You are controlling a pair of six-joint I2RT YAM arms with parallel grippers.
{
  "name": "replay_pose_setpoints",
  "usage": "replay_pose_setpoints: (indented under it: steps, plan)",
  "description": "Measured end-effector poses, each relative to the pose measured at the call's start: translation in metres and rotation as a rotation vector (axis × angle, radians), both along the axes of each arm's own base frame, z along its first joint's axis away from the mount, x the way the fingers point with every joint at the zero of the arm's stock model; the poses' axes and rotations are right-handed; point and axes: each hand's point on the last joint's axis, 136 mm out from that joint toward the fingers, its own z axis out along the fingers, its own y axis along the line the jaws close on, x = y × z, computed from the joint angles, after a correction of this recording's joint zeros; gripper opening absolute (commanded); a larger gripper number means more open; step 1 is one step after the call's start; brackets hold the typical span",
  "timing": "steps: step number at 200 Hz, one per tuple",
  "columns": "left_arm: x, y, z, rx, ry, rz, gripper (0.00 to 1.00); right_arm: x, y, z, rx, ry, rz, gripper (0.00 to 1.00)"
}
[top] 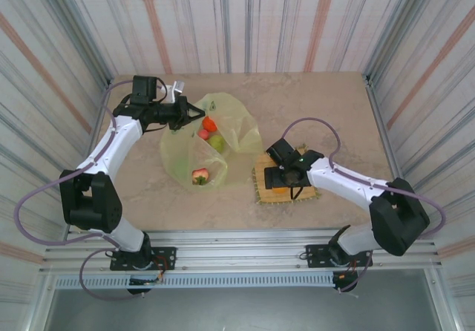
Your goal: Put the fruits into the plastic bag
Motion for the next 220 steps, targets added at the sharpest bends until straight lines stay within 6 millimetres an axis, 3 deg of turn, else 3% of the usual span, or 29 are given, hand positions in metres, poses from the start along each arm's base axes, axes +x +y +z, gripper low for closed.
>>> replay_pose_setpoints:
  steps: [83, 178, 220]
  plan:
    - [0.000, 0.000, 0.000, 0.000, 0.000, 0.000, 0.00, 0.005, 0.006, -0.022, 0.004, 0.050, 0.029, 0.81]
    - [0.000, 0.000, 0.000, 0.000, 0.000, 0.000, 0.00, 0.002, 0.003, -0.026, -0.009, 0.059, 0.039, 0.65]
    - [0.000, 0.000, 0.000, 0.000, 0.000, 0.000, 0.00, 0.002, 0.001, -0.013, 0.005, 0.029, 0.038, 0.64]
